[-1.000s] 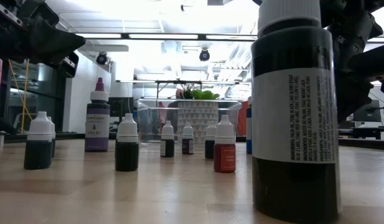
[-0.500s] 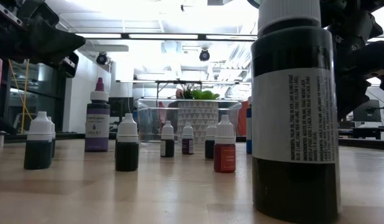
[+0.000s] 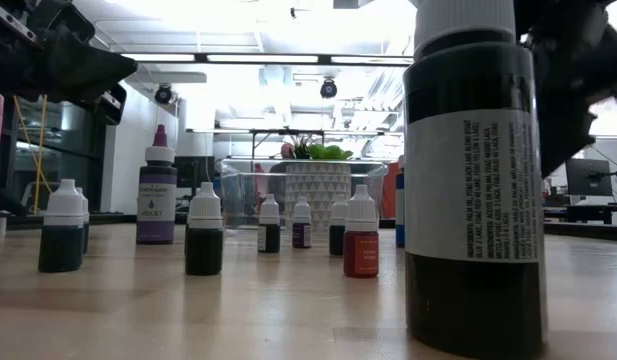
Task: Pick & Place food coloring
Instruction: Put the small black food coloring bottle into the bin
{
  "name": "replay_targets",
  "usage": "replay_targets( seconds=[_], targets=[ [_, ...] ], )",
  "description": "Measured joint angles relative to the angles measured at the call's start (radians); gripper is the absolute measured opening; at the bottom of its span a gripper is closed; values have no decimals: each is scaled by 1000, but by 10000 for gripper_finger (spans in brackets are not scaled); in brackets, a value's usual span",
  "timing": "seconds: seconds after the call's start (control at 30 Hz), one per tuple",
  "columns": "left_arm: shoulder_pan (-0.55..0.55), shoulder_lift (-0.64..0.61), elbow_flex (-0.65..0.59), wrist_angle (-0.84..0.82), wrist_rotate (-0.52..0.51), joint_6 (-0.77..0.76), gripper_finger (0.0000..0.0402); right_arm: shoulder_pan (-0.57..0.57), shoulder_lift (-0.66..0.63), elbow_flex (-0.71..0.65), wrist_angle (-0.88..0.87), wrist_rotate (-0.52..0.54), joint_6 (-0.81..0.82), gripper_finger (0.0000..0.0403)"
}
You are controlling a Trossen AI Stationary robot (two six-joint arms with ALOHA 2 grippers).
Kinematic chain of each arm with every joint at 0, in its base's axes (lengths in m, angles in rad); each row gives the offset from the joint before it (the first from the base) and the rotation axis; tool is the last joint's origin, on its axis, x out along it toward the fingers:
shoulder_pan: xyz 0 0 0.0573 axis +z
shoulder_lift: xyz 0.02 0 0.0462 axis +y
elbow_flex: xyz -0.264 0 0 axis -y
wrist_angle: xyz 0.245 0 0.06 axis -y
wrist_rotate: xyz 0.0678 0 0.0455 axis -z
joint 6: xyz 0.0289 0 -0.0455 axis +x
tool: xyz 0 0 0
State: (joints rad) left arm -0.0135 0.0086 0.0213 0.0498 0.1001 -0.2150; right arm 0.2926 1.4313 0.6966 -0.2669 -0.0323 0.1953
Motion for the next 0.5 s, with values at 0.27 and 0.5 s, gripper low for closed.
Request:
replay_targets(
  seconds=[0.27,0.5],
  targets=[
    [0,0,0,0,0,0,0,17,-140,169,-198,37,62,49],
    [0,0,0,0,0,0,0,-77,-131,468,-420,103,-28,49]
  ],
)
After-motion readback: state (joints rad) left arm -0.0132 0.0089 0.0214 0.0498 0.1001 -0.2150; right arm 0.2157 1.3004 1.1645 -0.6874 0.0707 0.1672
